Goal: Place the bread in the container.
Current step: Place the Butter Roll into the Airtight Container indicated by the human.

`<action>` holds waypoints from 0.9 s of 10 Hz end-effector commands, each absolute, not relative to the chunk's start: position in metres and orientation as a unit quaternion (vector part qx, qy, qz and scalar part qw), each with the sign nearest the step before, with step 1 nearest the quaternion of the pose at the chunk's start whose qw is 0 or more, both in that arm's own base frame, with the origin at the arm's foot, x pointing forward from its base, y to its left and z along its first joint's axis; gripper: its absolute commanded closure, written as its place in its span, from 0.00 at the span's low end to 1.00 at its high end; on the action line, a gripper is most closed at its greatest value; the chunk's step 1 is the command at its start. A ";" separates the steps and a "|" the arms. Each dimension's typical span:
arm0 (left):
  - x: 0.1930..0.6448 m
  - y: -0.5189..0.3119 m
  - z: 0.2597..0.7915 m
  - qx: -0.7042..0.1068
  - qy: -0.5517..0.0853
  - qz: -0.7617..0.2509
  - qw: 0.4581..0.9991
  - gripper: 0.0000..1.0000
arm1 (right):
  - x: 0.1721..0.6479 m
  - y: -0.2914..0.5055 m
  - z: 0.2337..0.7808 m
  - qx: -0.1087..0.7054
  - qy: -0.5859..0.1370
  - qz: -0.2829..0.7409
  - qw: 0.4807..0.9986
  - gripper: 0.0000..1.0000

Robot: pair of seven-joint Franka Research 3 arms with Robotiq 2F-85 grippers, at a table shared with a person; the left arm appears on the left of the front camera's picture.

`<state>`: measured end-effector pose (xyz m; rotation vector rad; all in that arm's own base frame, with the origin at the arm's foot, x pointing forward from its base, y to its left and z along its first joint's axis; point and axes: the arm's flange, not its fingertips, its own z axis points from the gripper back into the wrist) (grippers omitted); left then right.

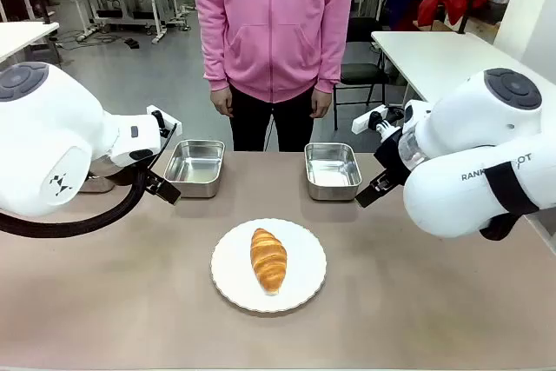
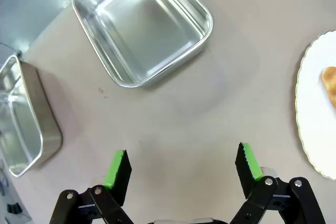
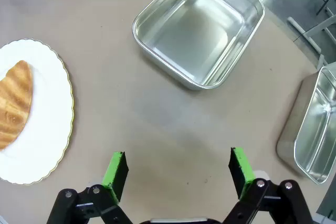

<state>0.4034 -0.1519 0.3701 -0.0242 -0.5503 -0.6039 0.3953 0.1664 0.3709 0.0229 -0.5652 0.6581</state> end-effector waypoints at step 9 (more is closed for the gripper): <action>0.403 -0.152 0.370 -0.012 -0.268 -0.294 0.918 0.00 | 0.395 0.166 0.371 0.011 -0.274 0.319 0.907 0.00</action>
